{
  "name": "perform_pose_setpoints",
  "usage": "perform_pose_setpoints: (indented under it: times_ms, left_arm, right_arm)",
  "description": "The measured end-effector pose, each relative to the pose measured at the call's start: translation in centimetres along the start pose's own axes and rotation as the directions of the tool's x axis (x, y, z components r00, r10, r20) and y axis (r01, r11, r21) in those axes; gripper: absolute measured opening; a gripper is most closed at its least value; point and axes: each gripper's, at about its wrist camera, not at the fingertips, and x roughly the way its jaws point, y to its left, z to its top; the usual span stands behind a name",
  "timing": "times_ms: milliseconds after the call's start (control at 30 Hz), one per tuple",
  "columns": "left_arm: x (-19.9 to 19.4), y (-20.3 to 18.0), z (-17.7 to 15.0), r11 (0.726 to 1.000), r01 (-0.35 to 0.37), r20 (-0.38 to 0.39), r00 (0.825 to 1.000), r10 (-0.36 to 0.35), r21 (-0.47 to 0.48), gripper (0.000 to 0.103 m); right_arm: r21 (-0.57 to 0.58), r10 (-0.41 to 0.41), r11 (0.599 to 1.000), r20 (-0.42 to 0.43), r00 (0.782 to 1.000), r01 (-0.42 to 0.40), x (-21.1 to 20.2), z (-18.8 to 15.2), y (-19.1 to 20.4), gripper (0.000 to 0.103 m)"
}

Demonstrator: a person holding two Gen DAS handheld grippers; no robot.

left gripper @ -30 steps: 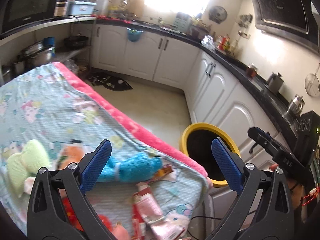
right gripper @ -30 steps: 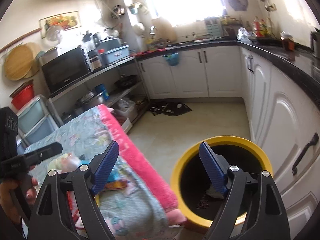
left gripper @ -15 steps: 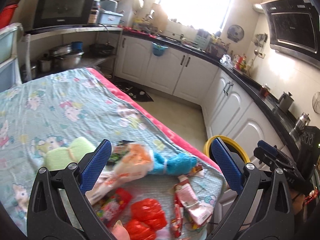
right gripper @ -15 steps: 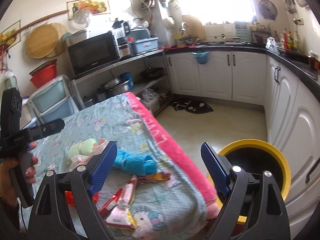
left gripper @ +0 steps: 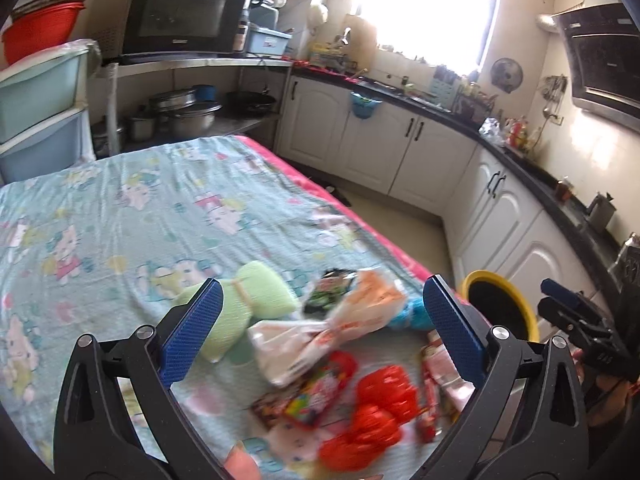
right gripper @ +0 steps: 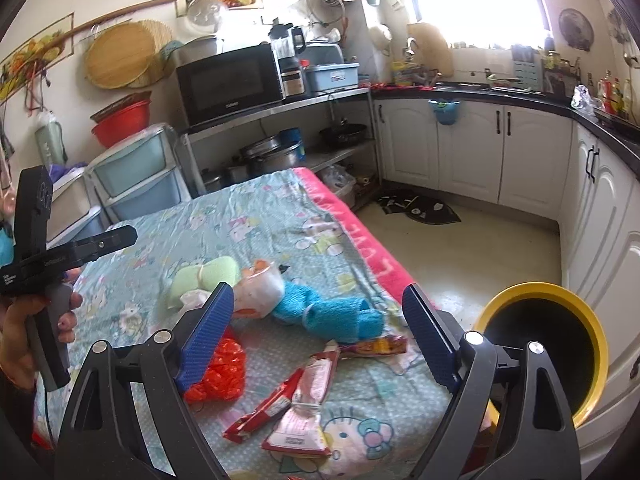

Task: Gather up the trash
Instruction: 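Move both open tools back over the table items, then grasp the seasoning packet with the right tool while the left tool grasps a brown chocolate bar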

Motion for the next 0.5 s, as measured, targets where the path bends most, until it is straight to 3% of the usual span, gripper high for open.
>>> perform_pose_setpoints:
  times_ms: [233, 500]
  left_arm:
    - [0.2, 2.7, -2.0, 0.999, -0.05, -0.045, 0.998, 0.05, 0.001, 0.092]
    - [2.1, 4.9, -5.4, 0.999, -0.045, -0.169, 0.985, 0.044, -0.006, 0.09]
  right_arm:
    - [-0.023, 0.006, 1.0, -0.045, 0.999, -0.007, 1.5, -0.8, 1.5, 0.083]
    - [-0.015, -0.037, 0.999, -0.13, 0.991, 0.035, 3.8, -2.6, 1.4, 0.083]
